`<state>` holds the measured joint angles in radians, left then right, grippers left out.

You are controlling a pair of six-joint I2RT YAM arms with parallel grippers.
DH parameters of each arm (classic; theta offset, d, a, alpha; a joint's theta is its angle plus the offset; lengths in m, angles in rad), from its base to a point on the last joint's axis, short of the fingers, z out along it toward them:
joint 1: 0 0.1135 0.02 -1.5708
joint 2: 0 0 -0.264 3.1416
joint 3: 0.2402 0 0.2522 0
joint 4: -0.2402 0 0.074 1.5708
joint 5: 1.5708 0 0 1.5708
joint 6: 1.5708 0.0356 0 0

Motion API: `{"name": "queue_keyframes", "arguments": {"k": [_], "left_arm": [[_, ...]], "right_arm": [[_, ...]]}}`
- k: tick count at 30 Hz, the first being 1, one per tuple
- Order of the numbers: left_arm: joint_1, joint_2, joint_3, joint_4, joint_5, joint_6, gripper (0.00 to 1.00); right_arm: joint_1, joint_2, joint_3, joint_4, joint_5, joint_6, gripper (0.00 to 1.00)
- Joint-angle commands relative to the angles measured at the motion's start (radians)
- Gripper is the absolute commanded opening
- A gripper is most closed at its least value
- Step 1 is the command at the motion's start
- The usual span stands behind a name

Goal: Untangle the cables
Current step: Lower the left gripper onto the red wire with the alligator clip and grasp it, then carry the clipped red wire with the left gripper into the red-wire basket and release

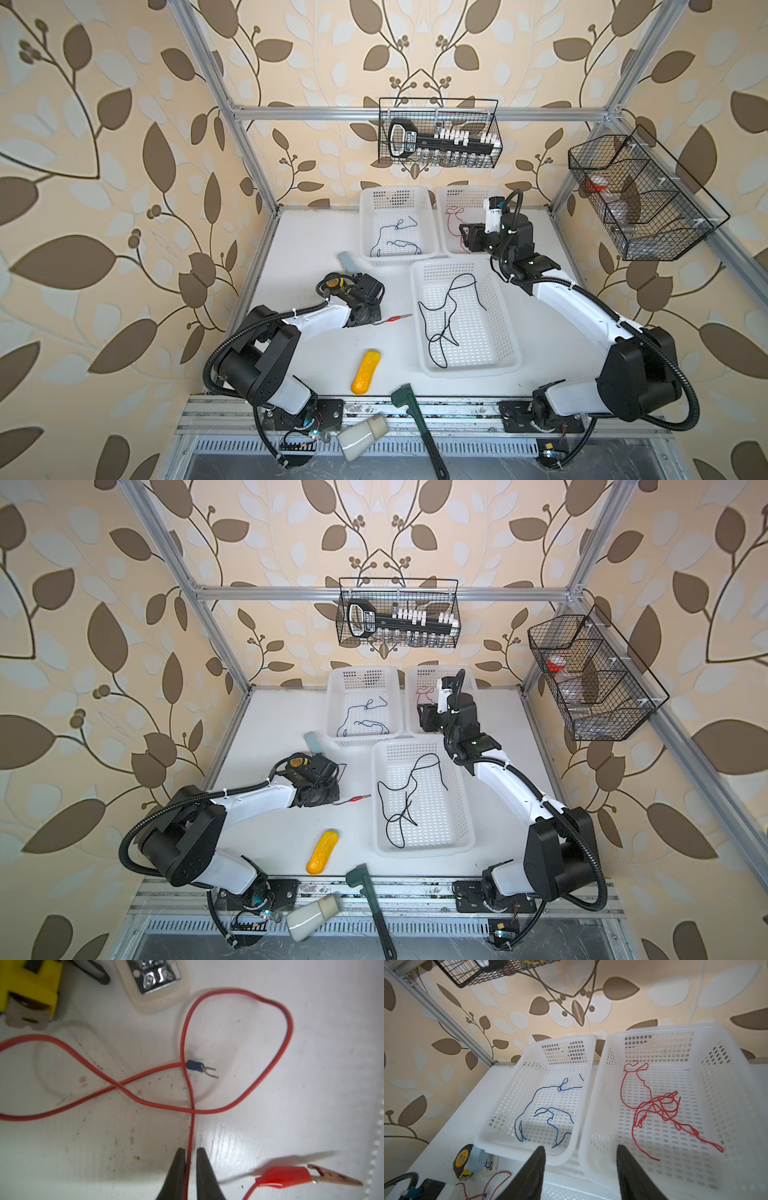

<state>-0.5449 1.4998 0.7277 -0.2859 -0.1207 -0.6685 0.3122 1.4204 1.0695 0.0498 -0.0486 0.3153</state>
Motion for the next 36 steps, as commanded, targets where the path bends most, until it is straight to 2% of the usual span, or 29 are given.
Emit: {"name": "queue_keyframes", "arguments": {"k": [1, 7, 11, 16, 23, 26, 30, 31, 35, 36], "left_arm": [[-0.010, -0.039, 0.046, -0.009, -0.030, -0.002, 0.00], [-0.011, -0.179, 0.115, -0.072, -0.049, 0.048, 0.00], [-0.011, -0.263, 0.216, -0.118, -0.041, 0.102, 0.00], [-0.013, -0.286, 0.376, -0.143, 0.041, 0.174, 0.00], [-0.020, -0.275, 0.506, -0.087, 0.177, 0.211, 0.00], [-0.025, -0.261, 0.539, -0.047, 0.279, 0.231, 0.00], [-0.036, -0.231, 0.579, -0.020, 0.347, 0.255, 0.00], [-0.037, -0.219, 0.593, -0.015, 0.349, 0.260, 0.00], [-0.041, -0.157, 0.658, 0.016, 0.348, 0.275, 0.00], [-0.040, -0.135, 0.674, 0.027, 0.350, 0.278, 0.00]], "right_arm": [[0.013, -0.003, -0.036, 0.028, -0.100, 0.007, 0.56], [0.026, -0.012, -0.095, 0.090, -0.313, -0.001, 0.57], [0.055, -0.036, -0.139, 0.131, -0.356, -0.017, 0.57], [0.095, -0.062, -0.190, 0.209, -0.452, -0.052, 0.59], [0.161, -0.121, -0.252, 0.337, -0.512, -0.085, 0.70], [0.202, -0.145, -0.248, 0.349, -0.427, -0.121, 0.74], [0.215, -0.134, -0.212, 0.355, -0.381, -0.125, 0.75], [0.215, -0.137, -0.206, 0.347, -0.332, -0.116, 0.75], [0.208, -0.196, -0.221, 0.281, 0.033, -0.066, 0.75], [0.203, -0.215, -0.222, 0.252, 0.094, -0.062, 0.75]]}}
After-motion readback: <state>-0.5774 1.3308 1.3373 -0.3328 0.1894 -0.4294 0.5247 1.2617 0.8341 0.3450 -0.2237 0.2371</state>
